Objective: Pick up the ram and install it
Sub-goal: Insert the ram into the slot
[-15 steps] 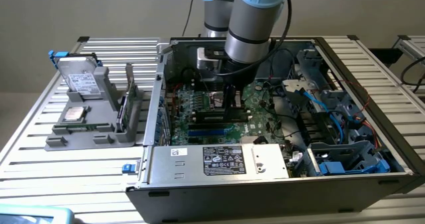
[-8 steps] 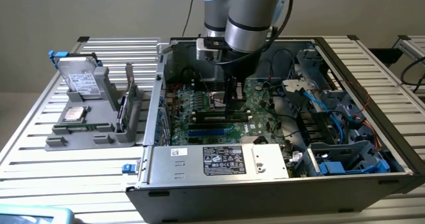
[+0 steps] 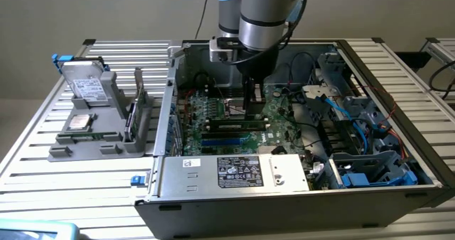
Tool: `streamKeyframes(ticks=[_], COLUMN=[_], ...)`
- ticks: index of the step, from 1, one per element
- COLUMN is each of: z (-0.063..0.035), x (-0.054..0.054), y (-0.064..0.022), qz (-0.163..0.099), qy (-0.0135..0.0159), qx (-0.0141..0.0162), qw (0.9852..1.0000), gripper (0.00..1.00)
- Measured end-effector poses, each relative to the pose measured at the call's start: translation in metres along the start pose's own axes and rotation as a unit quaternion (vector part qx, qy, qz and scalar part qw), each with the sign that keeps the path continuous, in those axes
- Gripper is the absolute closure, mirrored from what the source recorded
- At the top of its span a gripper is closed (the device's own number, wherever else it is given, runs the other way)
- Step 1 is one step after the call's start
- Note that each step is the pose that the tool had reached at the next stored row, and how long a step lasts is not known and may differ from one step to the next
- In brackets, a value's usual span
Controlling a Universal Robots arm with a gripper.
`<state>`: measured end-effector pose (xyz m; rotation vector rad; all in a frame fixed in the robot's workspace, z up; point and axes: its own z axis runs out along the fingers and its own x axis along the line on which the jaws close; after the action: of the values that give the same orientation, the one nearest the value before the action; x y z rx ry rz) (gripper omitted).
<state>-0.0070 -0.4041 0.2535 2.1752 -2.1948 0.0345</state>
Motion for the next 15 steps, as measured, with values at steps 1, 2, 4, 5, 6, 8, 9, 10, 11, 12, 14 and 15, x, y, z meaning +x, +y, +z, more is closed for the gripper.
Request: streamKeyframes(ticks=[1, 2, 4, 5, 6, 8, 9, 10, 11, 12, 14, 15], z=[-0.0004, -0.0008, -0.0009, -0.0012, -0.0023, -0.0047, -0.0065, -0.0086, -0.0111, -0.0135, -0.0180, -0.0182], x=[-0.001, -0.002, -0.004, -0.005, -0.005, -0.006, -0.007, -0.007, -0.008, -0.008, -0.009, -0.010], y=[0.0006, 0.0014, 0.0038, 0.0051, 0.0063, 0.0082, 0.0090, 0.0096, 0.0101, 0.0104, 0.0107, 0.0107], qz=[0.000, 0.000, 0.000, 0.001, 0.001, 0.001, 0.001, 0.001, 0.001, 0.001, 0.001, 0.001], qy=[0.0042, 0.0086, 0.0172, 0.0208, 0.0232, 0.0278, 0.0302, 0.0321, 0.0335, 0.0347, 0.0371, 0.0375], qx=[0.0010, 0.0016, 0.0027, 0.0031, 0.0035, 0.0040, 0.0042, 0.0043, 0.0046, 0.0049, 0.0057, 0.0067], qw=[1.0000, 1.0000, 0.9998, 0.9998, 0.9997, 0.9996, 0.9995, 0.9995, 0.9994, 0.9994, 0.9993, 0.9993], gripper=[0.55, 0.55, 0.55, 0.55, 0.55, 0.55, 0.55, 0.55, 0.55, 0.55, 0.55, 0.55])
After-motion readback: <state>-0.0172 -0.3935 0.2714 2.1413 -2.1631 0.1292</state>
